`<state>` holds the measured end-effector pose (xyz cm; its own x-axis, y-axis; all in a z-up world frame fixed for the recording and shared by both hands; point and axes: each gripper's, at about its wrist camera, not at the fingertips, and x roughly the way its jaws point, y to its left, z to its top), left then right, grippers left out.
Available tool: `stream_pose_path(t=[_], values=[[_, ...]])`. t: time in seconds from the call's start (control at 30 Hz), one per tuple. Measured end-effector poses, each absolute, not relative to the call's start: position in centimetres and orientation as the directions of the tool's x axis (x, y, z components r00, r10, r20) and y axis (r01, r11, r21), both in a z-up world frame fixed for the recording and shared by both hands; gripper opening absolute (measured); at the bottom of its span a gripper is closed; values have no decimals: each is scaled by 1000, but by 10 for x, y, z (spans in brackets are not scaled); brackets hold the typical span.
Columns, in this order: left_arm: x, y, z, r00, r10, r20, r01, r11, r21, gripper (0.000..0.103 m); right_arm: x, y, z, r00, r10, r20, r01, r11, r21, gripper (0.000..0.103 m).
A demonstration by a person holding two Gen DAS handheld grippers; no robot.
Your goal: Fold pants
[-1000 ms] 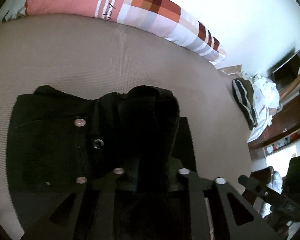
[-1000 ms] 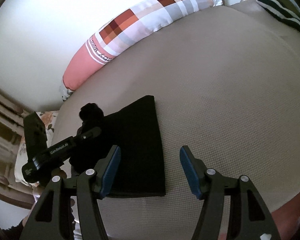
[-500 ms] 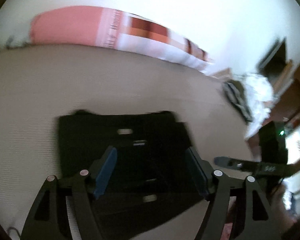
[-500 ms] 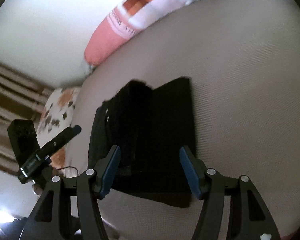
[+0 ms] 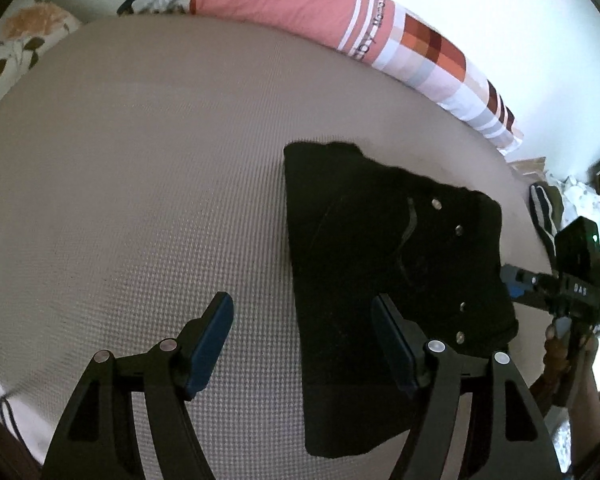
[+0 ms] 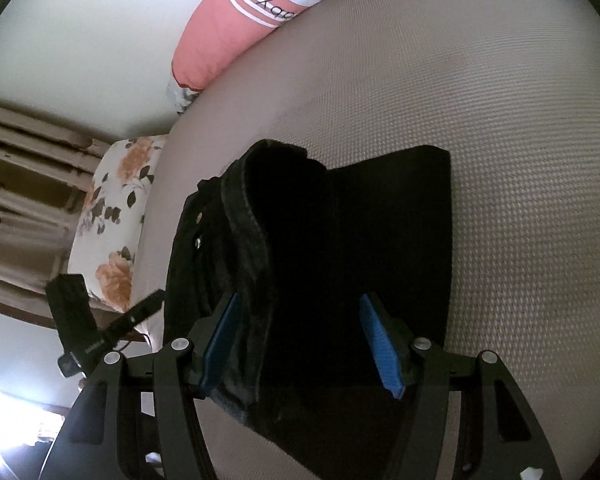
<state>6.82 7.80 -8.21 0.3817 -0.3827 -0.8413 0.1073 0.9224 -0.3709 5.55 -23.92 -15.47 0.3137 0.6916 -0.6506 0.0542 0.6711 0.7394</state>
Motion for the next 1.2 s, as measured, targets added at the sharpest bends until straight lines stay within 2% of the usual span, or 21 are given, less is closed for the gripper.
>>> stream_pose_path(t=[0.17,0.43,0.57,0.67,0.77,0.9,1.03,1.13,1.2], values=[[71,77,-90,363,-409,-837,87,910,-406,72,70,-239,-160,325,723,-610,45,633,773,59],[79,76,-93,362,-424,-830,76,901,-428,72,92,-240,-173,310,794,-523,33,540,841,41],[81,74,-95,365,-427,-828,77,900,-430,72,88,-234,-169,328,789,-519,36,539,842,18],[82,71,-93,366,-426,-827,81,900,-428,72,79,-228,-150,367,755,-544,11,581,814,12],[83,68,-89,374,-420,-827,97,904,-415,72,69,-222,-122,411,714,-566,-3,622,783,11],[83,59,-79,396,-413,-820,130,909,-395,72,44,-223,-85,490,675,-552,-16,640,768,10],[81,47,-66,429,-422,-799,175,906,-384,72,17,-239,-77,551,631,-546,28,640,768,10],[84,33,-65,428,-417,-802,205,909,-363,72,9,-255,-113,539,560,-630,147,673,724,10],[86,25,-66,430,-409,-805,220,912,-345,72,10,-257,-136,520,472,-712,194,747,636,9]])
